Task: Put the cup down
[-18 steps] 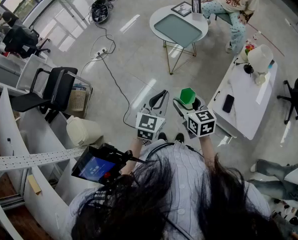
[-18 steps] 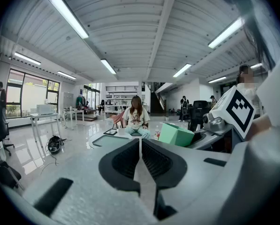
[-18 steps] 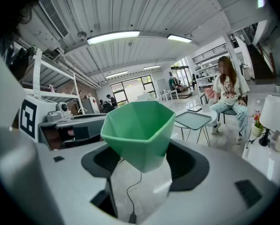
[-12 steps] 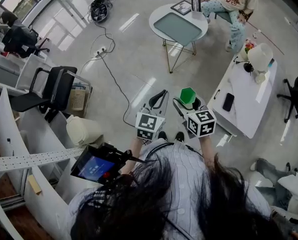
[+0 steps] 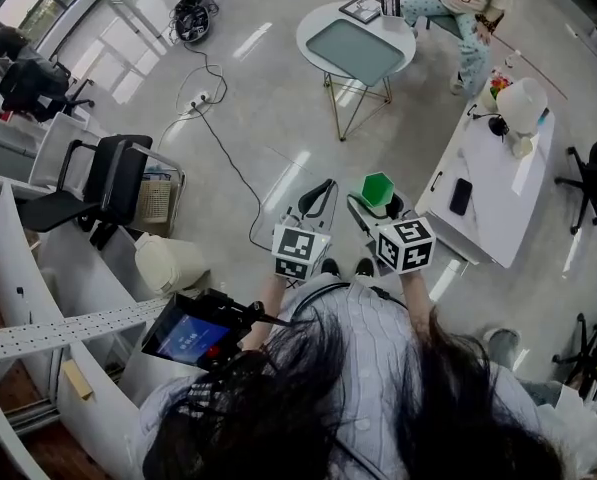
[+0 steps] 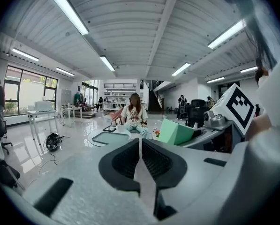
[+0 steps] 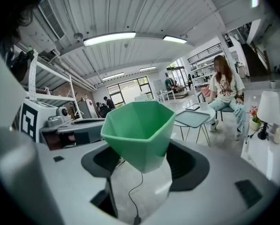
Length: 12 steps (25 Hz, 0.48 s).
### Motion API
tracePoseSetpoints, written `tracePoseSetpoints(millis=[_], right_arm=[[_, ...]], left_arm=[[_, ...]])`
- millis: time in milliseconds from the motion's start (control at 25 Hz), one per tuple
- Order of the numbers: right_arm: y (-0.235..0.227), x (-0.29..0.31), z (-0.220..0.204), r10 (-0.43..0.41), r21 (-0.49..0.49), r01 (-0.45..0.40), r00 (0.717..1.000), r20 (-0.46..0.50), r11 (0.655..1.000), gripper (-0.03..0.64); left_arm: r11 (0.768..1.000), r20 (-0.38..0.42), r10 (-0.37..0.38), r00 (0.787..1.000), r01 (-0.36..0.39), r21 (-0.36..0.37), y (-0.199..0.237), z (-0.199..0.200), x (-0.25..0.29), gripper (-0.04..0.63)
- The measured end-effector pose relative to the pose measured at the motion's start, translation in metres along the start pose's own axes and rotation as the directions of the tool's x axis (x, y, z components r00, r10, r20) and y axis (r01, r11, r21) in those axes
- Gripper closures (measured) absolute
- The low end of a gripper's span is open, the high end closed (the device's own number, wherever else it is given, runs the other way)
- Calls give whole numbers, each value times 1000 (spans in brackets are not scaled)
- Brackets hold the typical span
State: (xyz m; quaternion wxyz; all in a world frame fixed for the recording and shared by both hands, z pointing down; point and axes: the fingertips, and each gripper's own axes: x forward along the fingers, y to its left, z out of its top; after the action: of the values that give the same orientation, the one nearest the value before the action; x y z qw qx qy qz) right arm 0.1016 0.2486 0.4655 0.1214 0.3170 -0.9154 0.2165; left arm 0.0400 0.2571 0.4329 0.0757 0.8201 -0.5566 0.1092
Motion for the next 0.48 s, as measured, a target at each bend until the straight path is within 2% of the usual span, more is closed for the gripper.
tracePoseSetpoints(millis=[280, 480], right_arm=[[11, 15, 0, -21, 15, 20, 1000, 13, 1000, 298], [19, 24, 0, -25, 14, 25, 1000, 7, 1000, 298]], left_arm=[[1000, -28, -20, 999, 21, 23, 16, -13, -9, 569], [1000, -31, -16, 999, 16, 1, 28, -26, -14, 569]])
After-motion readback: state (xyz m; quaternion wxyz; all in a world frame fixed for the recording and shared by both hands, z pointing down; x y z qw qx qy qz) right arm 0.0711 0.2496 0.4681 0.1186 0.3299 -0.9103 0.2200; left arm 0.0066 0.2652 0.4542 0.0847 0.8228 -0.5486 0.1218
